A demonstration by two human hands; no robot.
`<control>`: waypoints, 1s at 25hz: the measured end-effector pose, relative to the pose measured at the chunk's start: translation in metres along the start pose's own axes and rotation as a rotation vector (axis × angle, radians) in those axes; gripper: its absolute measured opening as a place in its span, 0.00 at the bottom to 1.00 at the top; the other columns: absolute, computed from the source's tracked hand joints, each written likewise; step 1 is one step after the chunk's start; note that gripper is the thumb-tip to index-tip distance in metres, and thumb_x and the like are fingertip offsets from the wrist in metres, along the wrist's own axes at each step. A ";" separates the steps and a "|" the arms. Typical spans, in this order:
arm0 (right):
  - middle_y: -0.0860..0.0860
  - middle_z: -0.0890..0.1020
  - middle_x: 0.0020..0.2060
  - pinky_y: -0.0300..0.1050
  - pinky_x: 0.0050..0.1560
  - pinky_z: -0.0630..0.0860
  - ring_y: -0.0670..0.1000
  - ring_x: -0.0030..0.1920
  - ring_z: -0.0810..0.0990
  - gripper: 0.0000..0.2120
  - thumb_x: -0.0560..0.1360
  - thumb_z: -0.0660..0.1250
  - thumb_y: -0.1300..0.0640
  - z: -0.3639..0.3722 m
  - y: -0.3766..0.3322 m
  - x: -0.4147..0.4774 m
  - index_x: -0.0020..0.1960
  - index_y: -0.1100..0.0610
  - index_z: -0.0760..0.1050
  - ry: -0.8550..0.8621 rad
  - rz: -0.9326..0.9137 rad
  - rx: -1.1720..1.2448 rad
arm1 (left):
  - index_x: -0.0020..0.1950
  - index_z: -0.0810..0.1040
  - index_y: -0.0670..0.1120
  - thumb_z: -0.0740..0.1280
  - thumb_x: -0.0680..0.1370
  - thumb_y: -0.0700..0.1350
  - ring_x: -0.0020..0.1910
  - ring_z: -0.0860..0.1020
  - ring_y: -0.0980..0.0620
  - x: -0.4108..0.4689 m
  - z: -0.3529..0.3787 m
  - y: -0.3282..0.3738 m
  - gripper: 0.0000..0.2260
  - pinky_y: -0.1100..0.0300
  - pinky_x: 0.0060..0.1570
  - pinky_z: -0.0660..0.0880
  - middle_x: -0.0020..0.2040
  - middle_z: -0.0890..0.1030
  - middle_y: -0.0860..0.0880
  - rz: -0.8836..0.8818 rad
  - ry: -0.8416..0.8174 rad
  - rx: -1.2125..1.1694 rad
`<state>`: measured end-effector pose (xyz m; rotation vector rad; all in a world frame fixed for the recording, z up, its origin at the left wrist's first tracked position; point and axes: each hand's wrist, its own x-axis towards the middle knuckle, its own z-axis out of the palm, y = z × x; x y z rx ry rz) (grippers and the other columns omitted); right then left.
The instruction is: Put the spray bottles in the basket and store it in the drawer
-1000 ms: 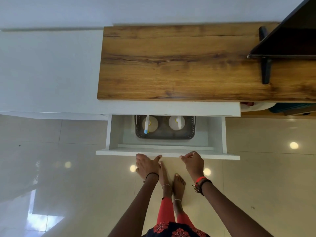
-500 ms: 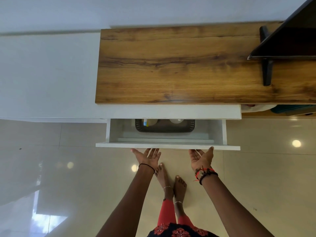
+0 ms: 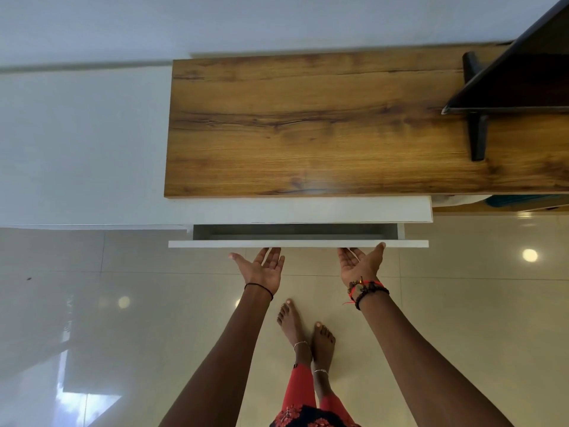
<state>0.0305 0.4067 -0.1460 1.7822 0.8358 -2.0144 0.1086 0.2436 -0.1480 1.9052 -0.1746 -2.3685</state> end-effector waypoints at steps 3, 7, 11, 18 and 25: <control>0.62 0.74 0.65 0.47 0.62 0.75 0.58 0.65 0.76 0.38 0.76 0.55 0.34 0.014 -0.005 0.002 0.68 0.67 0.67 -0.020 -0.017 0.000 | 0.72 0.64 0.37 0.48 0.74 0.71 0.72 0.68 0.41 0.005 0.014 0.007 0.42 0.48 0.72 0.63 0.72 0.68 0.37 0.006 -0.023 0.009; 0.62 0.74 0.65 0.47 0.64 0.75 0.58 0.65 0.75 0.39 0.76 0.54 0.34 0.030 -0.013 0.005 0.68 0.68 0.68 -0.048 -0.031 -0.001 | 0.72 0.64 0.37 0.47 0.74 0.71 0.71 0.68 0.42 0.011 0.030 0.014 0.42 0.48 0.71 0.64 0.71 0.68 0.37 0.016 -0.047 0.030; 0.62 0.74 0.65 0.47 0.63 0.76 0.58 0.64 0.76 0.39 0.76 0.54 0.34 0.041 -0.021 0.006 0.68 0.67 0.67 -0.049 -0.045 0.002 | 0.72 0.64 0.38 0.47 0.74 0.71 0.70 0.69 0.42 0.014 0.040 0.017 0.42 0.48 0.70 0.65 0.71 0.69 0.37 0.032 -0.064 0.042; 0.61 0.76 0.58 0.45 0.62 0.76 0.56 0.58 0.78 0.39 0.76 0.54 0.34 0.040 -0.022 0.001 0.68 0.68 0.68 -0.069 -0.046 -0.086 | 0.73 0.62 0.38 0.47 0.74 0.70 0.72 0.68 0.43 0.011 0.042 0.020 0.42 0.49 0.72 0.63 0.71 0.68 0.38 0.074 -0.077 0.136; 0.59 0.77 0.38 0.43 0.37 0.70 0.52 0.36 0.75 0.34 0.78 0.50 0.36 0.022 -0.017 -0.042 0.46 0.66 0.78 -0.081 -0.391 -0.816 | 0.78 0.52 0.47 0.47 0.77 0.67 0.77 0.56 0.45 -0.038 0.037 0.017 0.35 0.47 0.75 0.54 0.79 0.55 0.44 0.448 0.054 1.090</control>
